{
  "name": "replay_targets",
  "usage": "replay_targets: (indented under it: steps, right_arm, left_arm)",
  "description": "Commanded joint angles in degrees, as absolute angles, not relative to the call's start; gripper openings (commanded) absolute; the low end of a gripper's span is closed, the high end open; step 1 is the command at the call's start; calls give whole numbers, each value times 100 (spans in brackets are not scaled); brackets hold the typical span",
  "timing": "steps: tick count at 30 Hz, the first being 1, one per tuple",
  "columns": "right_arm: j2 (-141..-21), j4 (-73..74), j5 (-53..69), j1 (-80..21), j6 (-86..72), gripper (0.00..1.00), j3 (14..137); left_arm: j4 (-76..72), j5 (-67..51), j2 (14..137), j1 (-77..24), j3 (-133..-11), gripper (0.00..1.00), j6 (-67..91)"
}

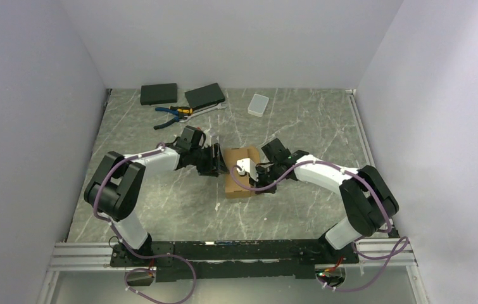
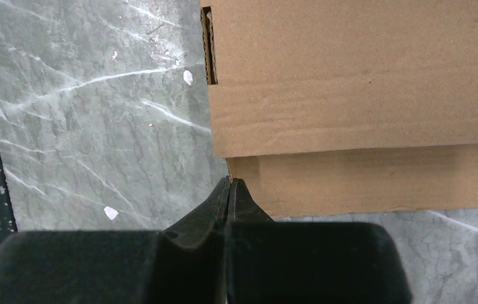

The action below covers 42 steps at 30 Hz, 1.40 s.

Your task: Fold the paper box

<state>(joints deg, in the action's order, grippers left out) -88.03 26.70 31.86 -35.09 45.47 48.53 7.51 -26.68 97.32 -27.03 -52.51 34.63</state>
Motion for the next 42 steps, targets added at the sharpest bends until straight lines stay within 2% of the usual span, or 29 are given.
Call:
replay_targets:
  steps: [1, 19, 39, 42]
  right_arm:
    - [-8834, 2622, 3423, -3507, 4237, 0, 5140]
    - [-8827, 2643, 3210, -3919, 3776, 0, 5486]
    - [-9476, 3093, 2463, -4412, 3573, 0, 6068]
    - [-9412, 3138, 2499, -4401, 3574, 11, 6073]
  left_arm:
    - [846, -2649, 9834, -2698, -5319, 61, 3321]
    - [686, -2823, 9888, -2720, -5271, 59, 3436]
    - [595, -2875, 10000, -2795, -5298, 58, 3498]
    - [582, -2840, 9989, -2795, -5304, 58, 3483]
